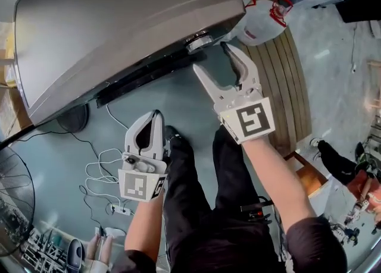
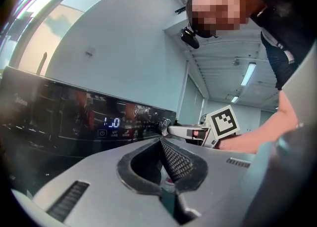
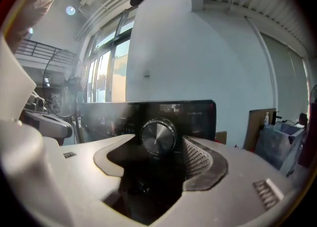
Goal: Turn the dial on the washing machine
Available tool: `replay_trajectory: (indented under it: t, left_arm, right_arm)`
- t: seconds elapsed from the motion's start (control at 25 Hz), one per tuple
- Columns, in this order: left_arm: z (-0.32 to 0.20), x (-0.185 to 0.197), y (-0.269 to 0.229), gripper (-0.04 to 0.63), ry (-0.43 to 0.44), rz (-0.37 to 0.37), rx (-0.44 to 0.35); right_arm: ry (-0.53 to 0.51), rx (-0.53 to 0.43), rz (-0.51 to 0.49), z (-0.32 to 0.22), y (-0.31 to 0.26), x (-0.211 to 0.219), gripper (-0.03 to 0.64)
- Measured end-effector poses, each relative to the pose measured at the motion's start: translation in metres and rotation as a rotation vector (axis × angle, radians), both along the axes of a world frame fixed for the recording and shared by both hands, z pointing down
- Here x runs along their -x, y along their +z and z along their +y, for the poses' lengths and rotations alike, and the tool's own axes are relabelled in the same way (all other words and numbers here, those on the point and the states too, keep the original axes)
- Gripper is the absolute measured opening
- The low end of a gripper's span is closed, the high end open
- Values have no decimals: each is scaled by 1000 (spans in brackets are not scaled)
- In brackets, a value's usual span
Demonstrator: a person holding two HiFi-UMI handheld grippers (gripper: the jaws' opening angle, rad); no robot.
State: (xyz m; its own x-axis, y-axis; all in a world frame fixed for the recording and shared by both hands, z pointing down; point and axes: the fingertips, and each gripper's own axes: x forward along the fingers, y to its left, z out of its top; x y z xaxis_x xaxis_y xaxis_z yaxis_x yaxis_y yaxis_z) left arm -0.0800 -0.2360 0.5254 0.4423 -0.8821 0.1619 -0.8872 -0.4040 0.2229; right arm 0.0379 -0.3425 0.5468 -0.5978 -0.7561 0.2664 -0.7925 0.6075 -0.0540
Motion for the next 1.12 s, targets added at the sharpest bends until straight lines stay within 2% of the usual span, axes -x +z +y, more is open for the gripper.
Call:
replay_trajectory:
  t: [0.16, 0.24, 0.56, 0.84, 0.96, 1.12]
  left_arm:
    - [2, -7, 16, 15, 4, 11, 8]
    - [3, -6, 22, 15, 5, 17, 16]
    - [4, 2, 33, 15, 1, 28, 26]
    - [8, 4, 37, 15, -3, 35, 33]
    - [6, 4, 35, 15, 1, 39, 30]
    - [7, 2, 32, 15, 11, 42, 21]
  right_arm:
    - [-13, -40, -62, -7, -3, 7, 276]
    - [3, -29, -97, -9, -3, 8, 278]
    - [100, 146, -356, -15, 0, 12, 284]
    - [213, 366, -650, -21, 5, 3, 285]
    - [177, 392, -765, -29, -5, 13, 284]
    - [197, 406, -818, -33, -7, 9, 284]
